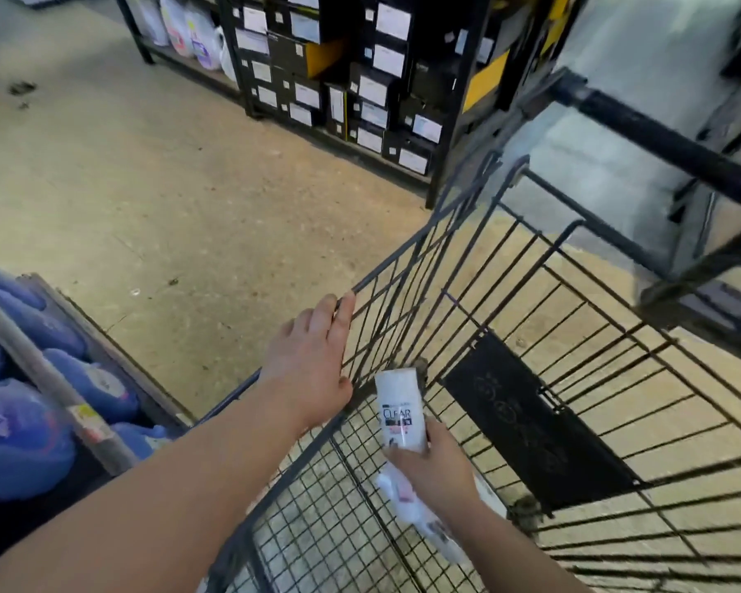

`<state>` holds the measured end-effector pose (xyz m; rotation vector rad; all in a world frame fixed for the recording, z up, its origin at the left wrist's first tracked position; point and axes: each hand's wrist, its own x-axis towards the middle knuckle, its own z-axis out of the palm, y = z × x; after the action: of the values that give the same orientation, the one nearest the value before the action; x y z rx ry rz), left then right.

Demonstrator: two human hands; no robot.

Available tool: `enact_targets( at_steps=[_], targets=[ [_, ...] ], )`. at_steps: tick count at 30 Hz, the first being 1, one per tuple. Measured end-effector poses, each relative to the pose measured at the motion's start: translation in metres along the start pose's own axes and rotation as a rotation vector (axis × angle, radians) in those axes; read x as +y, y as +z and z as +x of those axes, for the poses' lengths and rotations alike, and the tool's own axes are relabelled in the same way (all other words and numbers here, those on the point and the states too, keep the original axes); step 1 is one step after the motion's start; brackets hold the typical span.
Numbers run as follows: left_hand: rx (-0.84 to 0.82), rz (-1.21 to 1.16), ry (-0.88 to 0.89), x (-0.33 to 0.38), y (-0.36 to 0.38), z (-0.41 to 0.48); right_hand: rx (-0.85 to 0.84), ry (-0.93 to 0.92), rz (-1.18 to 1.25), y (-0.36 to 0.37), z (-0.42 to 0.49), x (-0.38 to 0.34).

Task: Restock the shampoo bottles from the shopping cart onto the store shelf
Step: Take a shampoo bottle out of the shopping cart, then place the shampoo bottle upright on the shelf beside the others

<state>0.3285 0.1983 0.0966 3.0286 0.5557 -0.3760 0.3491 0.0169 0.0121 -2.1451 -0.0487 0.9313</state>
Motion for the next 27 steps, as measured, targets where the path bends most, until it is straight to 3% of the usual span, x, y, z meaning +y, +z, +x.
enact_targets(
  at_steps=[3,12,19,27],
  targets=[
    [-0.069,-0.150,-0.060,0.001,-0.017,-0.017,0.008,-0.068,0.006,-0.019,-0.033,-0.022],
    [0.068,-0.357,-0.186,-0.037,-0.061,-0.141,0.001,-0.357,0.011,-0.041,-0.125,-0.113],
    [0.184,-0.450,-0.443,-0.093,-0.074,-0.265,-0.187,-0.511,0.022,0.007,-0.201,-0.156],
    [0.335,-0.367,-0.705,-0.147,-0.080,-0.435,-0.319,-0.722,-0.053,0.090,-0.320,-0.192]
  ],
)
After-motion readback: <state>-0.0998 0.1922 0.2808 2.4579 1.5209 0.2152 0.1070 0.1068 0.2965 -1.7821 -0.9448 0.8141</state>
